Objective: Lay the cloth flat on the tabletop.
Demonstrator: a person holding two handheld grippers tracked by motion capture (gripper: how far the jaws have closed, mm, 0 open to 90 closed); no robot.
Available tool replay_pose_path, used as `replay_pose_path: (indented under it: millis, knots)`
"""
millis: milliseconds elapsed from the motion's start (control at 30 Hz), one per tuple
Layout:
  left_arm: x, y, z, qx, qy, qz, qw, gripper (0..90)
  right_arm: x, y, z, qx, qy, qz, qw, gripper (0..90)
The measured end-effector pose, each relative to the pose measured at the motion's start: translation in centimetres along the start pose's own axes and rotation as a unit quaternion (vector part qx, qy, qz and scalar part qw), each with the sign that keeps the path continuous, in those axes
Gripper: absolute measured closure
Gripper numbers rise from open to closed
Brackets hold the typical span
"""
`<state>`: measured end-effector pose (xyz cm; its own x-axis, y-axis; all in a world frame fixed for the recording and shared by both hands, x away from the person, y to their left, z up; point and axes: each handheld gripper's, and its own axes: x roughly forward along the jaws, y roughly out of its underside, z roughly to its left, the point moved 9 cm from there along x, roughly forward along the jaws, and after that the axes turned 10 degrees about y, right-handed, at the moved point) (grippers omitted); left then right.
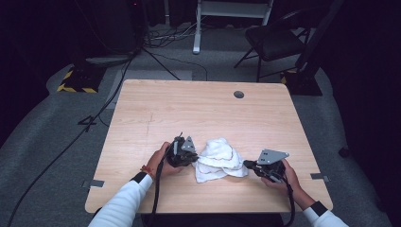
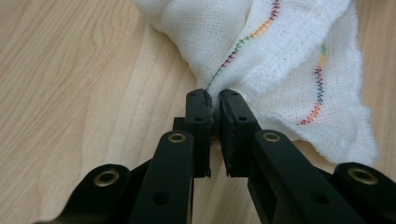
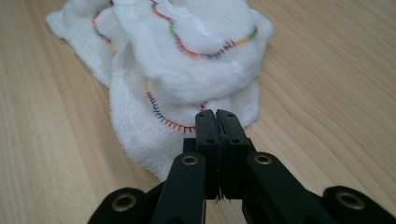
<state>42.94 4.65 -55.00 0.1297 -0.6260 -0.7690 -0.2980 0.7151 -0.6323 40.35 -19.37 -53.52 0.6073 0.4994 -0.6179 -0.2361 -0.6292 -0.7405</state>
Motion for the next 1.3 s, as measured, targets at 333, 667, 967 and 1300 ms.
replay_pose_path:
  millis: [333, 667, 967, 1300]
  knots:
    - [-1.0, 1.3, 1.2, -0.027, -0.010, 0.003, 0.9996, 81.0, 0.4, 1.0, -3.0, 0.033, 0.037, 0.014, 0.9987, 89.0]
    - [-1.9, 1.9, 1.6, -0.060, -0.029, -0.012, 0.9977, 63.6, 0.6, 2.4, -5.6, 0.054, 0.081, 0.040, 0.9944, 88.7]
    - [0.1, -2.1, -3.3, 0.011, -0.003, -0.035, 0.9993, 25.1, 0.7, 2.3, -5.5, 0.058, 0.079, 0.037, 0.9945, 80.1]
    - [3.5, -4.2, -7.5, 0.065, 0.050, -0.017, 0.9965, 21.0, 0.0, 1.6, -4.2, 0.044, 0.029, 0.018, 0.9984, 55.8]
